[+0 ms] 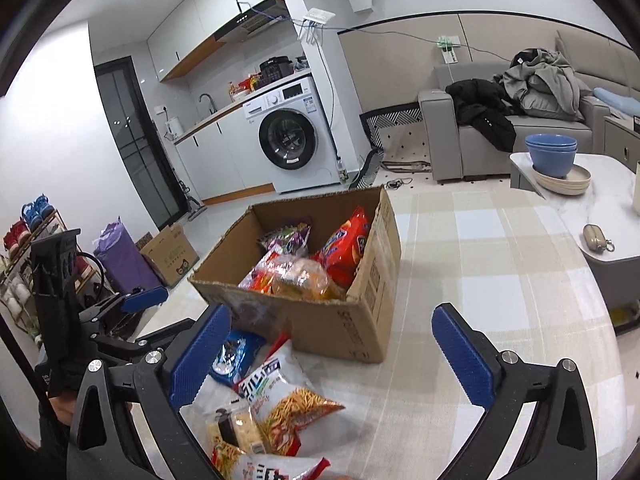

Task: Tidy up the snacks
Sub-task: 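Move both grippers back toward the remaining bags beside the box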

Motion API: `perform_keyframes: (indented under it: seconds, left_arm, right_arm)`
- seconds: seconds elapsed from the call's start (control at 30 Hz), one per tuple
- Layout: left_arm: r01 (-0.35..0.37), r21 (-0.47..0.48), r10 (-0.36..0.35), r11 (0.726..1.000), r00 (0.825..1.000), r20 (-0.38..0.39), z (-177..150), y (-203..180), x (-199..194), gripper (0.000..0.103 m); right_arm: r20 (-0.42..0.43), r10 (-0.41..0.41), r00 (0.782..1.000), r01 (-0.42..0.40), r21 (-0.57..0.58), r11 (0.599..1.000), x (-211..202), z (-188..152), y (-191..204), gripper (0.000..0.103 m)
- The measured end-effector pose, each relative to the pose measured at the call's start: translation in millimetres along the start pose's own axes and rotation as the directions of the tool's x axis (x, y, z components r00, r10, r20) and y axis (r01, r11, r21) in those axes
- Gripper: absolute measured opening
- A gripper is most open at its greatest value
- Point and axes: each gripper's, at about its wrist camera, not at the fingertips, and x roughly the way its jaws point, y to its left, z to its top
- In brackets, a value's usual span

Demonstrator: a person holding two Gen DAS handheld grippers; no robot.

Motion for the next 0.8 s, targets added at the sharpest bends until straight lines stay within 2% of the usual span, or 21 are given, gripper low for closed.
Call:
perform_keyframes:
  seconds: [0.33,0.8]
  left_arm:
    - [-0.018,-0.002,0.018,1.000,0.999,-0.043,-29.5,3.9,-24.5,0.102]
    - [-0.030,-0.012,0.029,0.999,0.998,-0.050,-31.2,10.3,-39.2,0.102]
  right_arm:
    - [-0.055,-0.021,0.998,0.018,-0.049,0.999,-1.2,-19.0,8.5,0.103]
    - [-0.132,-0.052,0.990,0.038,-0.109,0.993,-1.7,-34.6,26.5,0.103]
